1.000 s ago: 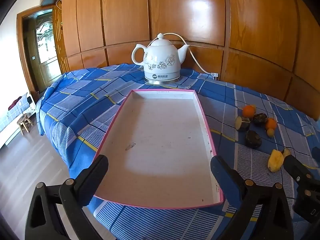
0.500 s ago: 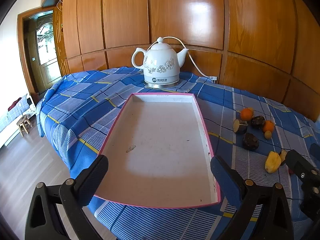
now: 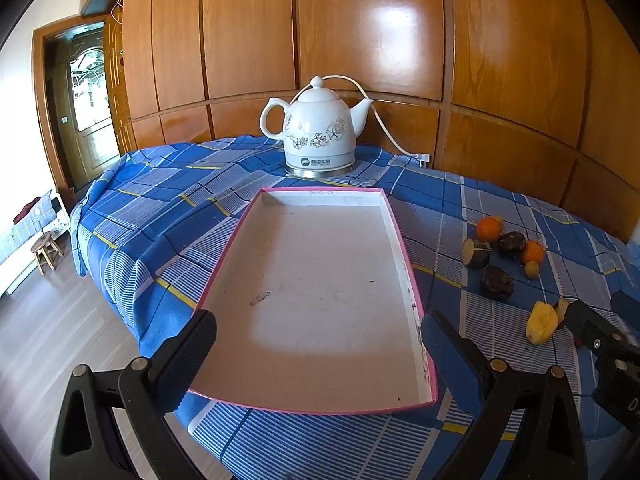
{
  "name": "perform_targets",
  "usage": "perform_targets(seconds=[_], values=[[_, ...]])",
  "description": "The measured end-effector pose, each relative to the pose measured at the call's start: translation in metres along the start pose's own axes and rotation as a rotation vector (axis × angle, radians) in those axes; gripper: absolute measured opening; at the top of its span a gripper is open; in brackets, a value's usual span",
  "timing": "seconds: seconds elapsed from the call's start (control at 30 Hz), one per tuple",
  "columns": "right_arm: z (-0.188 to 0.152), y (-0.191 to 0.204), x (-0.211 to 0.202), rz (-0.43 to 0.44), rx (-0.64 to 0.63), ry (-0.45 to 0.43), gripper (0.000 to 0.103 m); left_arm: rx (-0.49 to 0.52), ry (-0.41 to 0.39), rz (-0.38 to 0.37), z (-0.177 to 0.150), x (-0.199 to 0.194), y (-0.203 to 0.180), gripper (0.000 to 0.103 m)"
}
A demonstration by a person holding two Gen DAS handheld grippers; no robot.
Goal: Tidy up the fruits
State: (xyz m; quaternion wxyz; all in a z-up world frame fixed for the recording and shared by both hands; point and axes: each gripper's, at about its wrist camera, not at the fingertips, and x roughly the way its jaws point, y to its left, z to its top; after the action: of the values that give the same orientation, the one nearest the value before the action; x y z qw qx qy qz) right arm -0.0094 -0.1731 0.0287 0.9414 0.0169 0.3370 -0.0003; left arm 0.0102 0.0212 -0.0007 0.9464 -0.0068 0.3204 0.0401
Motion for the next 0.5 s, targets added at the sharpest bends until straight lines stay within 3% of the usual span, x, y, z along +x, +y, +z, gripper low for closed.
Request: perform_targets(seconds=[0.5], values=[[0.019, -0.016, -0.001, -0.009, -0.039, -0.014, 0.086, 0.012, 0.014, -0.019, 0.000, 0.002, -0.003, 0.103]])
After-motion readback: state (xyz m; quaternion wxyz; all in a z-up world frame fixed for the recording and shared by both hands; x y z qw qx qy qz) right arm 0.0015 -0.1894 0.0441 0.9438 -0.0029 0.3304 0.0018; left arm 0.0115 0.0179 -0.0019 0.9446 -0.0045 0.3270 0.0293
